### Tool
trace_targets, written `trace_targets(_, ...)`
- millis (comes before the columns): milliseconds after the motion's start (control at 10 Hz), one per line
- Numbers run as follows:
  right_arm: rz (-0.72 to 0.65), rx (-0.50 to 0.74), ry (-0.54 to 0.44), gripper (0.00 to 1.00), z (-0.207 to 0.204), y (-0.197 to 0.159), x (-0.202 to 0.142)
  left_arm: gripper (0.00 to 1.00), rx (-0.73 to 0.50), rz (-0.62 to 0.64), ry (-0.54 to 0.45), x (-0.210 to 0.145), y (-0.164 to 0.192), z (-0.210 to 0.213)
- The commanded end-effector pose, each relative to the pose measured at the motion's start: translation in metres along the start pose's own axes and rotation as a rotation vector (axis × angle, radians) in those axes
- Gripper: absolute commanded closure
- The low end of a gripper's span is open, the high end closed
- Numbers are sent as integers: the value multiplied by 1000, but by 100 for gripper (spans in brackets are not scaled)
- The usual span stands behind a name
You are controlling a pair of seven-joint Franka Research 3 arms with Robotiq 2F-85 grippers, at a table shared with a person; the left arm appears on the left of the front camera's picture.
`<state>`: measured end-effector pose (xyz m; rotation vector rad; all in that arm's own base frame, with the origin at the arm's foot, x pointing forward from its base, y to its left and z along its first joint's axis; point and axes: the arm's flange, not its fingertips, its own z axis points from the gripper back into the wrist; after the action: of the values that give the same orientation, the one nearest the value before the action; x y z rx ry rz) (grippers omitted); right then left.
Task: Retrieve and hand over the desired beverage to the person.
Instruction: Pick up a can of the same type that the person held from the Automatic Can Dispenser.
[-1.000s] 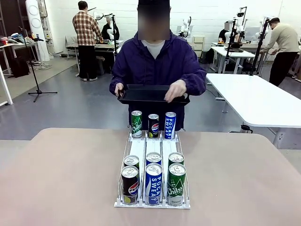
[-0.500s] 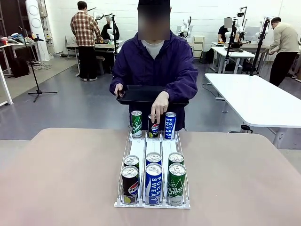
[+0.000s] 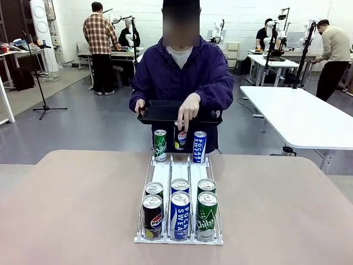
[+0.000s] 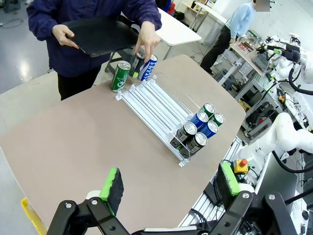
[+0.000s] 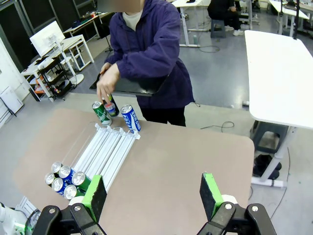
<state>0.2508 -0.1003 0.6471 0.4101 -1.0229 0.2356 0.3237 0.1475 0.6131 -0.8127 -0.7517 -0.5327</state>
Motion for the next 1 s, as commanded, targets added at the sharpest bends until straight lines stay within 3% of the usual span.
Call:
trace_targets(0,1,8,-1,0,-1,0,0,0,-10,-21,-18,1,2,1)
trace_targets(900,1,8,-1,0,-1,0,0,0,-10,-21,-18,1,2,1)
